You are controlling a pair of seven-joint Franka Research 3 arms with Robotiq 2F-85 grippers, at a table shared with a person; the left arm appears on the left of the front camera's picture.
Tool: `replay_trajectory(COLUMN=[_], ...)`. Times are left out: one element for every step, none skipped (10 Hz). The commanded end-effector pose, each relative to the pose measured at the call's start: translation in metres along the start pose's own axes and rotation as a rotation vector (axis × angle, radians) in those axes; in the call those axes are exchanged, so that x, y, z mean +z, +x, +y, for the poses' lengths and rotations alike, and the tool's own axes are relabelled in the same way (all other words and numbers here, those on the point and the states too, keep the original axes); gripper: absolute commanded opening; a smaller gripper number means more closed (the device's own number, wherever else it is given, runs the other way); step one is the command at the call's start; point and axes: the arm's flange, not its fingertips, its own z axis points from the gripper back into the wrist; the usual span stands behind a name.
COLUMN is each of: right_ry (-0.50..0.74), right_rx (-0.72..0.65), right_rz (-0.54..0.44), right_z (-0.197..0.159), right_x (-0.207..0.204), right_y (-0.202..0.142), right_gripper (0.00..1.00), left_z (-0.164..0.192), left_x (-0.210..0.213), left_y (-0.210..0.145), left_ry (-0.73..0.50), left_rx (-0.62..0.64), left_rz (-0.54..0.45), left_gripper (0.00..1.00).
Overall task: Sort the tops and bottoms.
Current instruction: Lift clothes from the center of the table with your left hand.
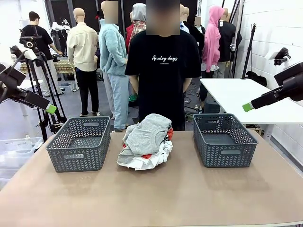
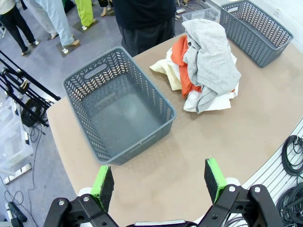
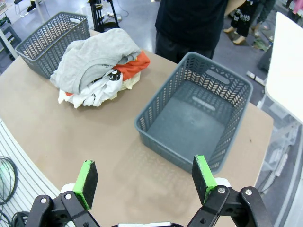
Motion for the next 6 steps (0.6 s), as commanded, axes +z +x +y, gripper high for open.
replay_trajectory(right_ry=[0.011,0.011,0.011,0.011,0.011,0.011], right_rx=[0.004,0.004,0.004,0.004,0.004,0.004], right_rz=[0.002,0.002,0.002,0.002,0.002,0.002], right_z=[0.0008,0.0008,0.0008,0.0008,0.0008,0.0008], right_x=[0.0,0.0,0.0,0.0,0.0,0.0], right_y=[-0.0006,-0.0006,-0.0006,-0.0006,-0.0006,-0.0006], right_gripper=[1.0,1.0,1.0,1.0,1.0,1.0], left_z=[0.0008,0.0008,0.0008,0.0008,0.0008,0.0008], left_x=[0.0007,0.0007,0.0007,0.0007,0.0007,0.0007], left_y=[-0.0003,-0.0003,-0.0003,-0.0003,-0.0003,-0.0003], left_ry=[-0.003,-0.003,-0.003,-0.003,-0.003,-0.003], left_rx=[0.002,0.002,0.002,0.002,0.002,0.002], left_rz=[-0.005,-0.005,-0.005,-0.005,-0.005,-0.005], left_gripper=[1.0,1.0,1.0,1.0,1.0,1.0])
